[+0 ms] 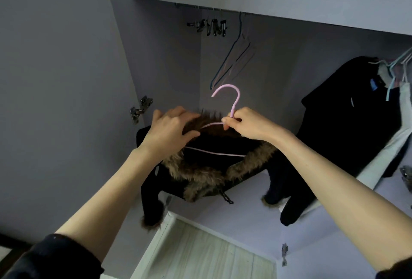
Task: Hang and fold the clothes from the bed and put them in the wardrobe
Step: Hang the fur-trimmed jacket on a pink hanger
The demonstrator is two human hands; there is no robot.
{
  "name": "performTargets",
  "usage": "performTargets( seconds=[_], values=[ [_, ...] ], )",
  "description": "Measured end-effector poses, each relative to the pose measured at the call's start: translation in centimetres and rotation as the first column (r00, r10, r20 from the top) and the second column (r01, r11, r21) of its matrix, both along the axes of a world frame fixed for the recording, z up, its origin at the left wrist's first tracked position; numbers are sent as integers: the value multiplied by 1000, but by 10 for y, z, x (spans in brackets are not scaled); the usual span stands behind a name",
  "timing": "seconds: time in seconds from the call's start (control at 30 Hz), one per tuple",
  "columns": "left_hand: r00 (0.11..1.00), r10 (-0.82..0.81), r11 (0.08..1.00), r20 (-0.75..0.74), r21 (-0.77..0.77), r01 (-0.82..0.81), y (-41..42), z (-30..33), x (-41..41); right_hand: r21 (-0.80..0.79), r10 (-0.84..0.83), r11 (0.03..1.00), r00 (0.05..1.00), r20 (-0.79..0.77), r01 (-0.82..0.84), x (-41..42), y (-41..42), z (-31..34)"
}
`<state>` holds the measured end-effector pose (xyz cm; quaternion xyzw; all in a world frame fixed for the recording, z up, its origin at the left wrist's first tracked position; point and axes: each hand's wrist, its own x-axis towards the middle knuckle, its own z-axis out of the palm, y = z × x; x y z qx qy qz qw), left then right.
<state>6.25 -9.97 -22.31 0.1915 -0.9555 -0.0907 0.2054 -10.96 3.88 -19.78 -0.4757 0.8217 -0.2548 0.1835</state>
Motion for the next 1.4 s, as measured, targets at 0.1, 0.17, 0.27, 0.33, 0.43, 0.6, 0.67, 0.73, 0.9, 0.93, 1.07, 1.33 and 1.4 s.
performTargets(
  seconds=[0.1, 0.17, 0.27, 0.33, 0.43, 0.6, 0.67, 0.73, 0.9, 0.93, 1.07, 1.33, 1.4],
  values=[
    [995, 6, 991, 104, -136, 8, 2, 0, -3, -22, 32, 999, 999, 19, -31, 5, -4, 2],
    [998, 27, 992, 52, -126, -20, 4, -3, -2, -36, 62, 998, 997, 44, -60, 8, -7, 1],
    [996, 40, 999, -80, -24, -42, 4, -4, 1, -73, 97, 994, 985, 140, -87, 3, -3, -2],
    [993, 64, 998, -98, 5, -63, 2, -4, 3, -85, 87, 994, 974, 210, -71, -7, 7, -8],
    [990, 127, 991, -58, -30, -129, -4, -7, 9, 142, -9, 990, 987, 161, -14, -22, 26, -33],
    [978, 188, 980, 90, -83, -181, -4, -20, 21, 327, -169, 917, 966, -193, 226, -23, 29, -75],
    [971, 192, 977, 141, -118, -176, -4, -27, 24, 333, -133, 915, 948, -288, 229, -20, 26, -74],
    [957, 209, 972, 199, -153, -180, -6, -30, 28, 331, -123, 917, 946, -301, 225, -24, 24, -67],
    [920, 253, 949, 300, -261, -176, -2, -35, 30, 70, -268, 949, 903, -337, 307, -22, 29, -47],
    [915, 258, 946, 311, -275, -174, -1, -35, 27, -61, -342, 937, 861, -376, 345, -17, 31, -44],
    [897, 291, 939, 332, -281, -200, 0, -32, 21, -341, -359, 916, 810, -464, 210, 13, 36, -34],
    [972, 229, 962, 53, -163, -218, 2, -17, 17, -60, -158, 986, 982, -107, 152, 6, 50, -38],
    [984, 179, 980, -9, -90, -179, 3, -11, 15, 5, -107, 994, 972, -209, 110, -2, 45, -37]
  ],
)
